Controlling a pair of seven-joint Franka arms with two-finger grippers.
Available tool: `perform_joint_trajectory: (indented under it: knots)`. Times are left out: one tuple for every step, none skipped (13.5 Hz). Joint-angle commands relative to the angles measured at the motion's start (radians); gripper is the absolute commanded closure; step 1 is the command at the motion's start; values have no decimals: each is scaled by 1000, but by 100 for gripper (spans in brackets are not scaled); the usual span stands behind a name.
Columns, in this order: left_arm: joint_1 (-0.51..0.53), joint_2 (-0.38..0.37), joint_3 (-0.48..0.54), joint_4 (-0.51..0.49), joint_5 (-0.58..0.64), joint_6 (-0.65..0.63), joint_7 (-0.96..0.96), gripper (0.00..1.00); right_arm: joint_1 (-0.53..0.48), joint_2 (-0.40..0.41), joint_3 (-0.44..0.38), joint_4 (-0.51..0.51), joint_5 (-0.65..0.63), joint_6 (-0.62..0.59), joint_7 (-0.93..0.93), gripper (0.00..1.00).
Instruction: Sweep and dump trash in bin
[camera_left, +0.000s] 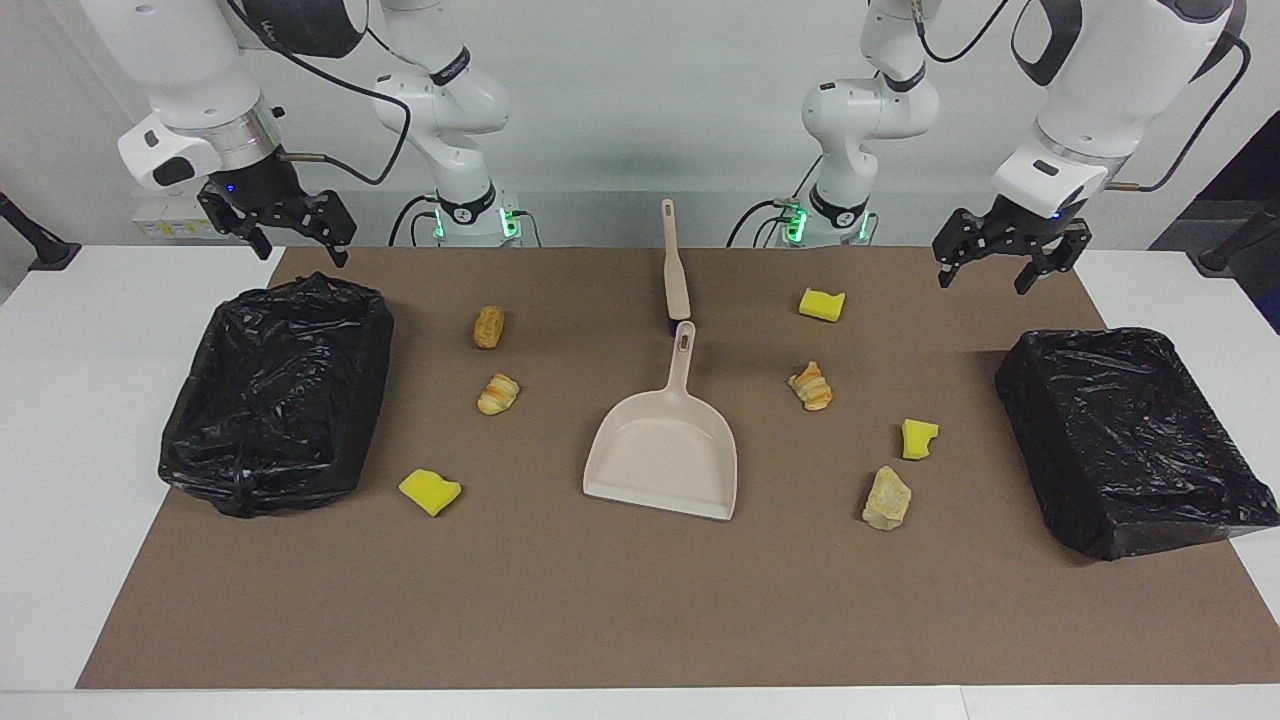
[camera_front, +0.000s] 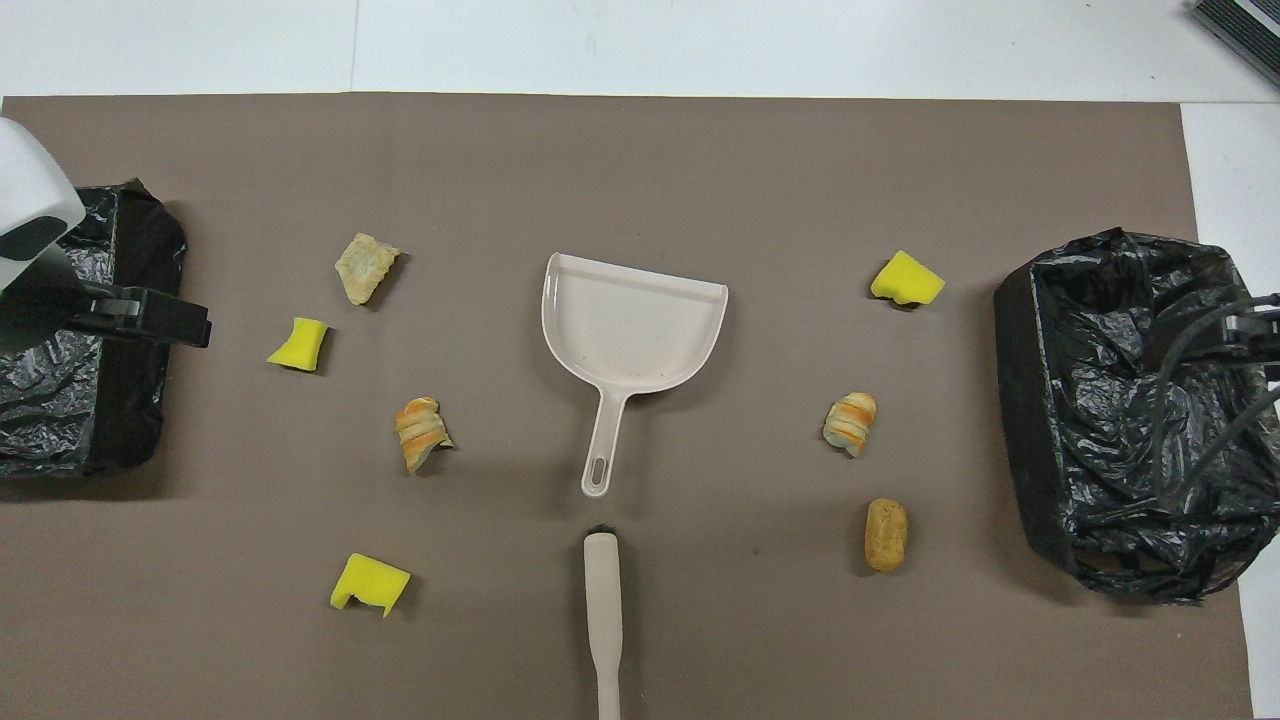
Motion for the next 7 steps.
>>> perform_joint_trajectory:
  knots:
    - [13, 1, -5, 10, -14, -18, 20, 0, -1, -17, -5, -3, 43, -16, -29, 0]
    - [13, 1, -5, 9, -14, -17, 16, 0, -1, -20, -5, -5, 45, -25, -35, 0]
    - [13, 1, -5, 10, -14, -17, 16, 0, 2, -20, -3, -5, 45, -28, -33, 0]
    - [13, -3, -7, 12, -11, -21, 14, 0, 2, -20, 9, -5, 45, -29, -32, 0]
    - [13, -14, -7, 12, -10, -20, 11, 0, 2, -20, 12, -5, 44, -29, -30, 0]
    - [13, -17, -8, 12, -10, -17, 6, 0, 0, -20, 10, -5, 42, -29, -27, 0]
    - [11, -17, -8, 12, -10, -17, 5, 0, -4, -23, 12, -9, 43, -29, -35, 0]
